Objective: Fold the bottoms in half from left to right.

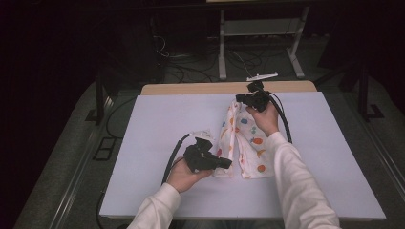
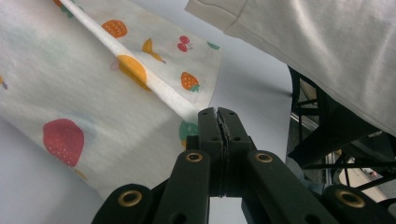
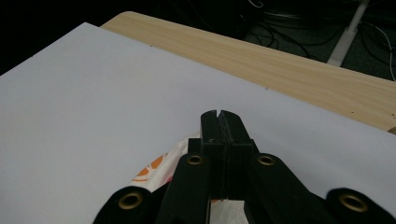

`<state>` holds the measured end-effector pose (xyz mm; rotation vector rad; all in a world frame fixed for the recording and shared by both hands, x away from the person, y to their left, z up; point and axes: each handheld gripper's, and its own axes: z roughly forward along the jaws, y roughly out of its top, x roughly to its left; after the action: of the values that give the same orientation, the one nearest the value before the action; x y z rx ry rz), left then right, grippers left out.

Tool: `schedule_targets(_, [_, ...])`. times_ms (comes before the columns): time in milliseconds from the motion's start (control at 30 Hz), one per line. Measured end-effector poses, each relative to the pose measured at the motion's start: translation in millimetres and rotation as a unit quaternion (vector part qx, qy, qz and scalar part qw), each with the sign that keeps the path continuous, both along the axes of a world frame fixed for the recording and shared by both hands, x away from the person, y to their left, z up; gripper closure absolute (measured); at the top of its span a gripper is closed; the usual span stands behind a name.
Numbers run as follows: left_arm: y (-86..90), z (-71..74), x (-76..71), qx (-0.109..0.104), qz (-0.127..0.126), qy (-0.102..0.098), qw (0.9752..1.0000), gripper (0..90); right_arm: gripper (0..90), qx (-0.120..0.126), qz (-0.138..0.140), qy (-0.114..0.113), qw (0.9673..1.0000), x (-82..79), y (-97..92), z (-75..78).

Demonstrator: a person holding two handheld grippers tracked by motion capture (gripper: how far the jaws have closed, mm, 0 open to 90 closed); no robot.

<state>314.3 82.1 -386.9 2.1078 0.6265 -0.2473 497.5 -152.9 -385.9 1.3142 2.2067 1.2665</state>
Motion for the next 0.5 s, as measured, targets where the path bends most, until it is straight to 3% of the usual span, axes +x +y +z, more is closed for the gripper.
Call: schedule_targets(500, [-32.9, 0.6, 4.7, 0.005, -0.019, 0.003, 0.9998, 89.2, 88.3, 0.0, -0.009, 0.003, 1.0, 0.8, -20.6, -3.2])
